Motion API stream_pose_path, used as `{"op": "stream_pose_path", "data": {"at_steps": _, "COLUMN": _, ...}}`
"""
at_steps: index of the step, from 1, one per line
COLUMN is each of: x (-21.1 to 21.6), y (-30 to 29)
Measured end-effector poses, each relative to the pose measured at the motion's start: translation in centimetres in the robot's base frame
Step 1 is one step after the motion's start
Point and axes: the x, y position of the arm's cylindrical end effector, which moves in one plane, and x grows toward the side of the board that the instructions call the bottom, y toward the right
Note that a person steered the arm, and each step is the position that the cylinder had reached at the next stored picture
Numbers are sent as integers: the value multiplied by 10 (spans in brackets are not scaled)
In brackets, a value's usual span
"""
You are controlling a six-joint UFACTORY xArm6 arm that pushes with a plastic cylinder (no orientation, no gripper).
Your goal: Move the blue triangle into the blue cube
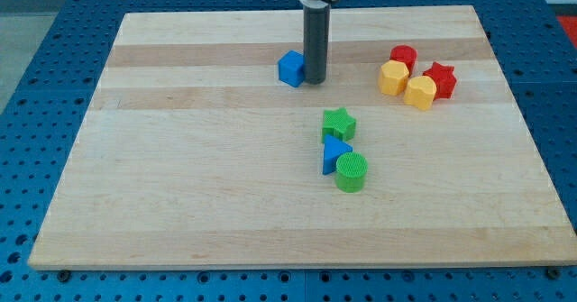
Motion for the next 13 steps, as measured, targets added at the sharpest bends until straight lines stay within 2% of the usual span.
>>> {"op": "stream_pose_path", "data": {"at_steps": 1, "x": -5, "y": 1}}
{"op": "stream_pose_path", "data": {"at_steps": 2, "x": 3, "y": 53}}
{"op": "stream_pose_path", "data": {"at_steps": 3, "x": 47, "y": 87}}
{"op": "stream_pose_path", "data": {"at_steps": 4, "x": 63, "y": 89}}
{"op": "stream_pose_path", "data": {"at_steps": 5, "x": 105, "y": 58}}
{"op": "stream_pose_path", "data": {"at_steps": 7, "x": 169, "y": 51}}
{"op": "stream_pose_path", "data": {"at_steps": 11, "x": 199, "y": 86}}
{"op": "stream_pose_path", "data": {"at_steps": 12, "x": 221, "y": 80}}
{"op": "stream_pose_path", "data": {"at_steps": 13, "x": 221, "y": 80}}
